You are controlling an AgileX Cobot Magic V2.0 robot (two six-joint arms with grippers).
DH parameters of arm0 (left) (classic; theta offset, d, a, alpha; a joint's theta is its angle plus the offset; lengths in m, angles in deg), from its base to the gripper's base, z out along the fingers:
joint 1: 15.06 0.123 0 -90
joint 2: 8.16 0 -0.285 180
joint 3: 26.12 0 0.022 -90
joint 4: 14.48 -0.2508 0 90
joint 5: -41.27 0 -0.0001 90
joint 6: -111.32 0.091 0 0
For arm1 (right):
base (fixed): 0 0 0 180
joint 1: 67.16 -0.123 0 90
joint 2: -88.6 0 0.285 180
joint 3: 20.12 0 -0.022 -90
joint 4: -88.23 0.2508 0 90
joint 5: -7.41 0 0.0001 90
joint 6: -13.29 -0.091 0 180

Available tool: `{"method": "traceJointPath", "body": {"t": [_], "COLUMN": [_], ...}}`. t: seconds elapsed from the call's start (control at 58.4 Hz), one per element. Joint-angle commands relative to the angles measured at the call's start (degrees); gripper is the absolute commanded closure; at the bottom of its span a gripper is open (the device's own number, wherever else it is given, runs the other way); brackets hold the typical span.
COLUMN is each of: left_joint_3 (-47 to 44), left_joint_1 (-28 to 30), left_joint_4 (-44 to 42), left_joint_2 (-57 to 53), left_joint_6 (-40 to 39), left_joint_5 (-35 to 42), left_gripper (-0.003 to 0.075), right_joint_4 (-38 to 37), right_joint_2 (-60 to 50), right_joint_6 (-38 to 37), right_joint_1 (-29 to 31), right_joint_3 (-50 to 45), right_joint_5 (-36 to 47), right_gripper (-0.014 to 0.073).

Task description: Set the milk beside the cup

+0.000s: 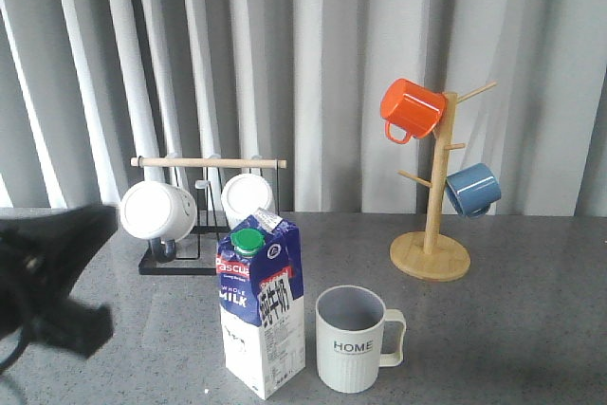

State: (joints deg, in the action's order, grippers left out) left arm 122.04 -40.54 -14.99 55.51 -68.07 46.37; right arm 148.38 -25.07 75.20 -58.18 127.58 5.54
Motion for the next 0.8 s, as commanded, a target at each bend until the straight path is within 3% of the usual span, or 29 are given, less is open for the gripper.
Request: {"method": "traceJointPath", "body": {"t": [0.0, 0.171, 0.462, 0.548, 0.787], "left_joint_3": [-7.0, -22.5, -46.1, -45.6, -46.0], "left_joint_1": [2.4, 8.7, 13.0, 14.7, 16.9], "left_joint_4": [0.9, 4.0, 3.7, 2.3, -1.8], "left_joint_2": [-8.1, -22.2, -42.9, -47.3, -56.7], "left_joint_6": [1.4, 1.2, -1.1, -1.5, -2.0], "left_joint_5": [5.2, 8.7, 18.9, 10.0, 0.4], "left_gripper": [0.0728, 0.0728, 0.0728, 0.0728, 0.0728], "right_joint_4": [0.0, 0.0, 0.0, 0.0, 0.0], "right_joint_2": [-1.1, -1.1, -1.1, -1.1, -1.1], "right_joint_6": [0.2, 0.2, 0.2, 0.2, 0.2], "right_joint_1": [0.4, 0.4, 0.4, 0.4, 0.4], "right_joint_3": [1.8, 1.8, 1.8, 1.8, 1.8], "right_joint_5": [1.9, 1.9, 1.9, 1.9, 1.9], "right_gripper": [0.0603, 0.0603, 0.0603, 0.0603, 0.0603]}}
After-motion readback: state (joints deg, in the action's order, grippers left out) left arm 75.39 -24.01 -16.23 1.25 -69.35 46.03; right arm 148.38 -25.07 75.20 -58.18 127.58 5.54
